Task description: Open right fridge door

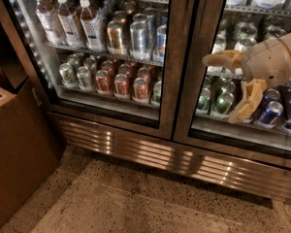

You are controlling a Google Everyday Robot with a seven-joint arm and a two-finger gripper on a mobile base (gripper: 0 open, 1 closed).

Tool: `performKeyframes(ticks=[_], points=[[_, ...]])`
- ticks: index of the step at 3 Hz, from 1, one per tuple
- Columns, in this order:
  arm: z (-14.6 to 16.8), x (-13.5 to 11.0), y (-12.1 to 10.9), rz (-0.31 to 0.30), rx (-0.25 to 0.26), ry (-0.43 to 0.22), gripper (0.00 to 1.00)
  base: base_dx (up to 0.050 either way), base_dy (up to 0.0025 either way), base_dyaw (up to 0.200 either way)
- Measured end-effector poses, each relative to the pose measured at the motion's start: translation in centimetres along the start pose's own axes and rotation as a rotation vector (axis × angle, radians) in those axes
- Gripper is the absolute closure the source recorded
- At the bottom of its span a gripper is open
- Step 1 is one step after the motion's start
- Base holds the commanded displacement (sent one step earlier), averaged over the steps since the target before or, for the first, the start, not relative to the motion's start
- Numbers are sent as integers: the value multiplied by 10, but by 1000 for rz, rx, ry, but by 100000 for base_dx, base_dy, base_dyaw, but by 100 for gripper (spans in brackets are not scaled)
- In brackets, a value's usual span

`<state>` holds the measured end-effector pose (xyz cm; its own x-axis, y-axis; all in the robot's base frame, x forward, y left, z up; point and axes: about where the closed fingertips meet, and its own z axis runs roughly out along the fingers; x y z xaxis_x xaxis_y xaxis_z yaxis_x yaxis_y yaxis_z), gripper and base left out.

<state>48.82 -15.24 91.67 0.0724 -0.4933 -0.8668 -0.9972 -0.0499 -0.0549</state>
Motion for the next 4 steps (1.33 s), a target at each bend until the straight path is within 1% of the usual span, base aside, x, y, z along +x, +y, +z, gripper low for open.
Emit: performKeyframes(ticks=[1, 2, 3, 4], points=[[-1, -4, -1, 0, 82, -76, 0, 0, 0, 0], [-6, -5, -2, 4, 213, -116, 0, 0, 0, 0], [-9, -3, -3, 11, 315, -86, 0, 0, 0, 0], [-9, -3, -3, 11, 315, -86, 0, 0, 0, 0]])
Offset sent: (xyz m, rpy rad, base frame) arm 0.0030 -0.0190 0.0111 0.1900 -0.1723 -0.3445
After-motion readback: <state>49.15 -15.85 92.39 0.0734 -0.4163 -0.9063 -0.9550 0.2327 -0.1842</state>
